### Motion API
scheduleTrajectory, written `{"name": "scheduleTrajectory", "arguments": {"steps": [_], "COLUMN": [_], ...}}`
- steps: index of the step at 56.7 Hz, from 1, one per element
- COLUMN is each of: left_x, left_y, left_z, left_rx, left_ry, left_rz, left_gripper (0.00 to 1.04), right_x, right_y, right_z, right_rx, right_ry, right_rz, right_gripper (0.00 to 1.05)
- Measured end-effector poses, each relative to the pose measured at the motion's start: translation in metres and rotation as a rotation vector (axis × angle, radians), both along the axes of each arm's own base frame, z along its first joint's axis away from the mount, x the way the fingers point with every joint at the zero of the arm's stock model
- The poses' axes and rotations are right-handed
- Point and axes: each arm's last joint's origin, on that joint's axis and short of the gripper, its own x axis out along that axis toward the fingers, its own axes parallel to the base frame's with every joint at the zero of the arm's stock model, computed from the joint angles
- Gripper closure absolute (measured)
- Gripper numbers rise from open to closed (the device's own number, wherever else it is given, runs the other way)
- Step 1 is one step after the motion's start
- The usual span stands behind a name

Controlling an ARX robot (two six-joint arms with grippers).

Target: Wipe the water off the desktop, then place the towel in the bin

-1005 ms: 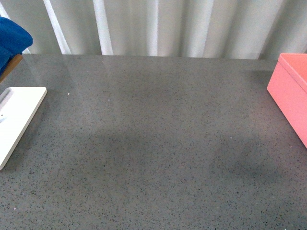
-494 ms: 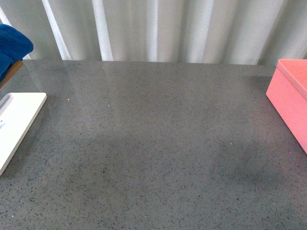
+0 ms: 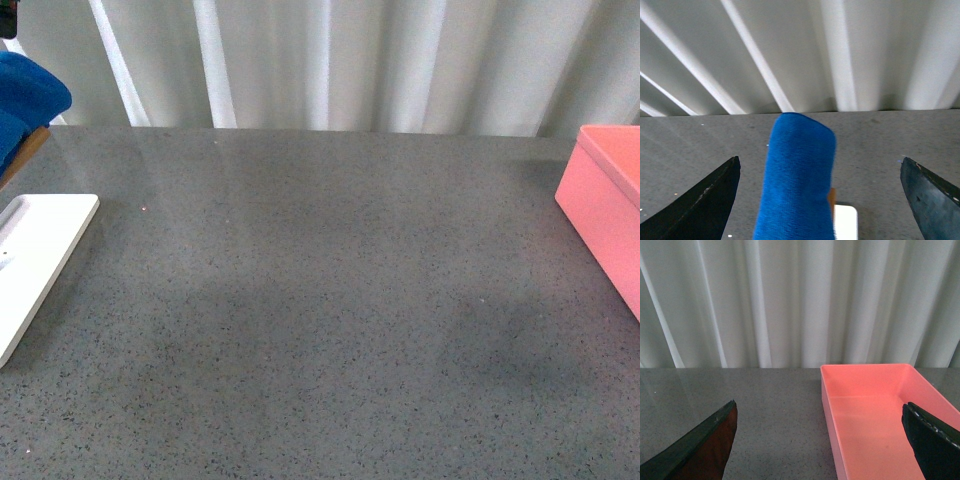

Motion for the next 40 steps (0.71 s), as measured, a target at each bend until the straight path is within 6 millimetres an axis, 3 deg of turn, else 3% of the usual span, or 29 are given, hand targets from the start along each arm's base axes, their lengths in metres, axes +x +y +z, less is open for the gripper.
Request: {"name": "scheduleTrajectory", "arguments": {"steps": [21,40], "left_x": [0.037,0.028], "left_y": [0.016,0.04], "left_z": [-0.014,-0.026], "left_rx": [0.073,-0.014], "left_ry": [0.167,0.27], "left_rz": [0.005,0.039], "left_gripper": [0.07,0.07], "right_x": [0.0,0.0], "right_y": [0.0,0.0], "right_z": [0.0,0.0], "right_rx": [0.0,0.0], "right_ry": [0.0,0.0], "right_rz": [0.0,0.0], "right_gripper": [0.07,0.07]}}
